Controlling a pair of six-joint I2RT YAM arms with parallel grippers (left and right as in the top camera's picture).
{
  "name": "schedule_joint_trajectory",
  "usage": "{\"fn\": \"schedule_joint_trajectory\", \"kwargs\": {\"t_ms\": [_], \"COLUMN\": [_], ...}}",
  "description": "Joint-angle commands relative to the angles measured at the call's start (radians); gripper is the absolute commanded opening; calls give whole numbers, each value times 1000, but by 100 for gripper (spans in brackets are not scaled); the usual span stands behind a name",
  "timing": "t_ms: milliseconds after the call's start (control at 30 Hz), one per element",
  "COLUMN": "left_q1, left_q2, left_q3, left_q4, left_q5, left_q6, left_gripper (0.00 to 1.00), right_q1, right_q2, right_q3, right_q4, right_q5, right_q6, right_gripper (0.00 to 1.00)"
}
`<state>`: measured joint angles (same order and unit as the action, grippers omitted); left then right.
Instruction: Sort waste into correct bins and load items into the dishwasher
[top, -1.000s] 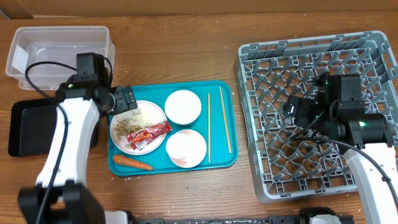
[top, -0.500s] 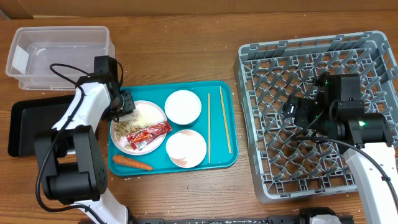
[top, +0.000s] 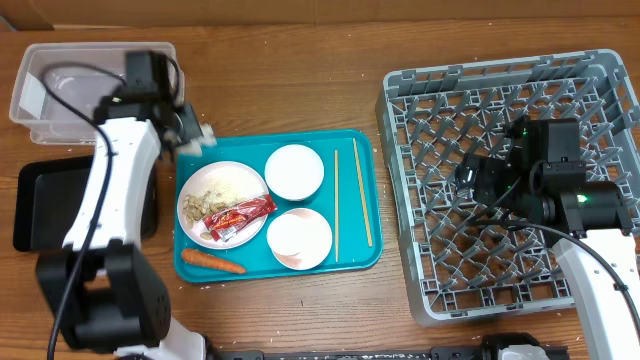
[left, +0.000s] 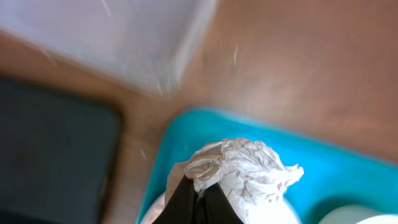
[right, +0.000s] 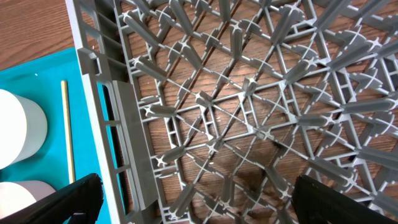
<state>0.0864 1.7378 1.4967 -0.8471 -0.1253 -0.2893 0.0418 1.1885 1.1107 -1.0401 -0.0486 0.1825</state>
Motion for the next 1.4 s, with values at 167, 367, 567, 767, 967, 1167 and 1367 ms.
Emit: {"fn": "schedule_joint_trajectory", "kwargs": {"t_ms": [167, 367, 567, 767, 967, 1167, 1367], "left_q1": [48, 116, 107, 4, -134, -226, -315], "left_q2": [14, 125, 116, 12, 8, 8, 8], "left_q3": [79, 79, 98, 112, 71, -31, -176], "left_q4": [317, 420, 409, 49, -375, -476, -344], "left_q5": [-274, -272, -239, 136, 243, 200, 97], "left_q6": [-3, -3, 51, 65, 103, 164, 189], "left_gripper": [4, 22, 63, 65, 65, 71, 78], "right_q1": [2, 2, 2, 2, 2, 2, 2], "right_q2": [-2, -2, -2, -2, -2, -2, -2], "right_q3": [16, 16, 16, 16, 16, 16, 16], "right_q4": [-6, -15, -13, -10, -10, -10, -10], "right_q5": [-5, -5, -5, -5, -5, -5, -5], "right_q6": [5, 5, 5, 5, 29, 29, 28], "right_gripper": [100, 100, 100, 100, 100, 100, 100]}}
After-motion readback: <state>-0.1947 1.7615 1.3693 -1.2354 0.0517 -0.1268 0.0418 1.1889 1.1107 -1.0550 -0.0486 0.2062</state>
